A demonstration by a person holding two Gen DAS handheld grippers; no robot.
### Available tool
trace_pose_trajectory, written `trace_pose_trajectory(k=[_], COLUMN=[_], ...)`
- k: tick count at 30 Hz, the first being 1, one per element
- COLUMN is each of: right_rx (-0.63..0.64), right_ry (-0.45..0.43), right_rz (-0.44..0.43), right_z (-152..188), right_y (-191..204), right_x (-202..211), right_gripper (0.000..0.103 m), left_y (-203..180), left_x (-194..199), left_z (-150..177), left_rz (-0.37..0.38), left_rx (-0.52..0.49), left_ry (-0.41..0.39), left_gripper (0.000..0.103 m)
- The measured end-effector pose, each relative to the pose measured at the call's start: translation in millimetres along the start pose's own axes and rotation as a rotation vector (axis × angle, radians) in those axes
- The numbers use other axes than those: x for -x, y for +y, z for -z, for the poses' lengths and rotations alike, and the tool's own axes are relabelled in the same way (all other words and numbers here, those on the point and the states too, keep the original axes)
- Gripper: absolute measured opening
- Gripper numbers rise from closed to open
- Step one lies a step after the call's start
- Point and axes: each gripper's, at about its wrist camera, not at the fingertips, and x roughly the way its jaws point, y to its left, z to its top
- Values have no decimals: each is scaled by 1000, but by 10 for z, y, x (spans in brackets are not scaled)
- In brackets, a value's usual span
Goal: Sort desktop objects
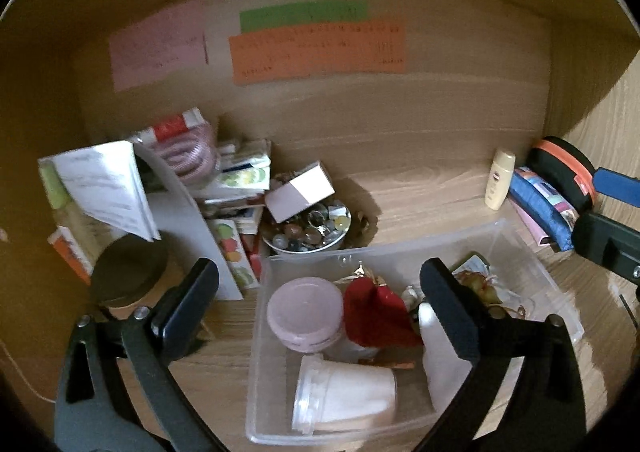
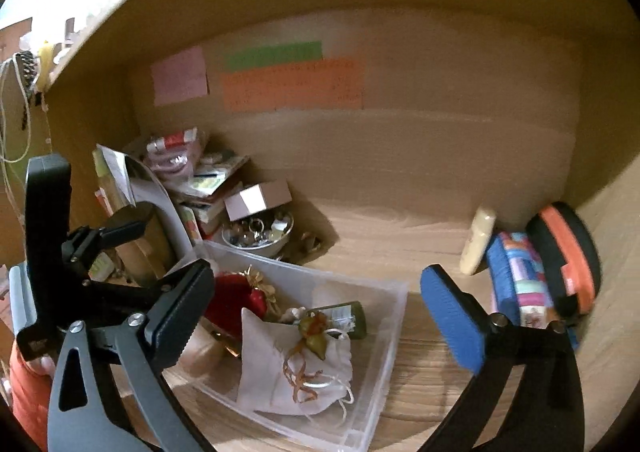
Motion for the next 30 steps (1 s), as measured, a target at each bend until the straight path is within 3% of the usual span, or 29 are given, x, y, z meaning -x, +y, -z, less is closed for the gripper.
trace_pose_trajectory(k=[5, 19, 30], right_rx=[32, 22, 16], right_ry=[-22, -56, -50], right_rz=[12, 38, 90], right_z=[57, 284, 441], right_y=[54, 124, 235], right_x=[180, 570, 687], right_gripper=[103, 103, 103], left_y=[-28, -105, -137], left_x=[259, 973, 974], left_z=[35, 78, 315], left_rz=[-50, -33, -45], left_rx=[-10, 37, 105], left_ry=[-50, -184, -120], left_gripper=[102, 103, 103])
